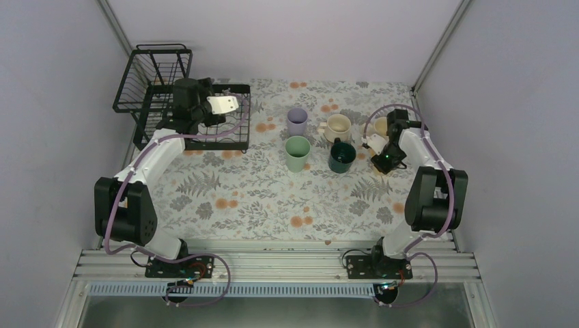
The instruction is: Unload the cups from the dish rack
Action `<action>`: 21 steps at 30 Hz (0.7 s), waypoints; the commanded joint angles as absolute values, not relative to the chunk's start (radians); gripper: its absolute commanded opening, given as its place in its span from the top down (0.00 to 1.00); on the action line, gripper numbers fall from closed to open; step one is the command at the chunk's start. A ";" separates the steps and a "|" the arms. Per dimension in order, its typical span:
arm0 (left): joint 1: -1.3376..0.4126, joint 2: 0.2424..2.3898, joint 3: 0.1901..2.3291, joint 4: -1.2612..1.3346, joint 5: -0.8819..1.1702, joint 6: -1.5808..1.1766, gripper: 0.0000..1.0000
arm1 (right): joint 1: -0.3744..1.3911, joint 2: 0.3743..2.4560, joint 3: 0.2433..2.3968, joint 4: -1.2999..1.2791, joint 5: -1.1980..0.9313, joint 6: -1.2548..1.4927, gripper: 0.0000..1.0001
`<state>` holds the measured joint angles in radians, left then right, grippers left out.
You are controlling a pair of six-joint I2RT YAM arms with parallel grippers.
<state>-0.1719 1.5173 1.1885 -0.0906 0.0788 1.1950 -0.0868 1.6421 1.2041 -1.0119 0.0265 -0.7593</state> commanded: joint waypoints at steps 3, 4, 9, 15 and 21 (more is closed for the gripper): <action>-0.167 1.515 1.206 -0.152 0.152 1.126 0.00 | -0.095 1.648 1.242 -0.981 0.011 -0.787 0.80; -0.168 1.517 1.212 -0.158 0.159 1.118 0.00 | -0.094 1.640 1.247 -0.976 0.011 -0.786 0.68; -0.167 1.535 1.285 -0.236 0.230 1.038 0.00 | -0.095 1.574 1.300 -0.989 0.000 -0.767 0.26; -0.168 1.515 1.300 -0.293 0.353 0.969 0.00 | -0.092 1.416 1.382 -1.041 -0.048 -0.704 0.00; -0.172 1.305 1.058 -0.036 0.371 0.737 0.00 | -0.086 1.198 1.420 -1.103 -0.429 -0.637 0.00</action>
<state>-0.1726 1.4708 1.1942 -0.2150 0.3309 0.9344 -0.0864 1.3136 1.3933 -1.0424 -0.1425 -0.6994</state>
